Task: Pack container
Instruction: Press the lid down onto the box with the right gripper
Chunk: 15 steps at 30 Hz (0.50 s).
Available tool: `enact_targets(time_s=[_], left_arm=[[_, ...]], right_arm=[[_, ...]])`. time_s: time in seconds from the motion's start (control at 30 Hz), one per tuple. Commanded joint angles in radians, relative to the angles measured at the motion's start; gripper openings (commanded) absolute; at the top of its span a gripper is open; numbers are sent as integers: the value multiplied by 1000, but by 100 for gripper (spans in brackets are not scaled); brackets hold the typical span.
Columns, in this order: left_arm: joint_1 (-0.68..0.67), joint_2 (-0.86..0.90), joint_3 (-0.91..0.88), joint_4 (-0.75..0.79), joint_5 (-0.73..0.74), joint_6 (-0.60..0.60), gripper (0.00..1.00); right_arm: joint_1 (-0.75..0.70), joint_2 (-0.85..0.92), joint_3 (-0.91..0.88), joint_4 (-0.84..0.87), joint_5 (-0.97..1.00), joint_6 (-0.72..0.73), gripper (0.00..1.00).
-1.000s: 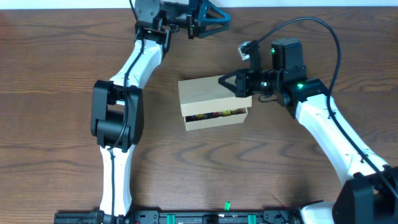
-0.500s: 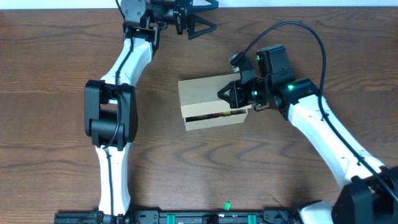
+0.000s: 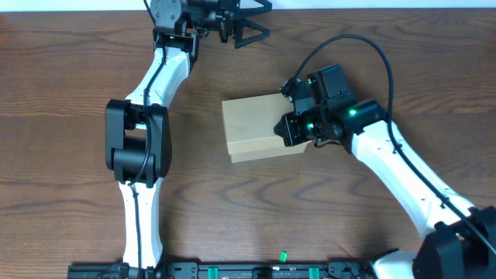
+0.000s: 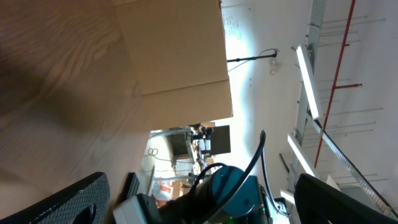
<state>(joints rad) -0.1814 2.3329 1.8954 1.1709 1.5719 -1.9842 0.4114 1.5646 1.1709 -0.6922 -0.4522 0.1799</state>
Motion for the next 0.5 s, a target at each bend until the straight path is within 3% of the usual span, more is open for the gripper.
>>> enact_targets(time_s=[0.0,0.47], left_arm=[[0,2,17,8,9,26,96],[25,2,17,8,9,25,96]], right_arm=[[28,29,14,-6,45,-25,1],[110,172,13,-7,166,-25,1]])
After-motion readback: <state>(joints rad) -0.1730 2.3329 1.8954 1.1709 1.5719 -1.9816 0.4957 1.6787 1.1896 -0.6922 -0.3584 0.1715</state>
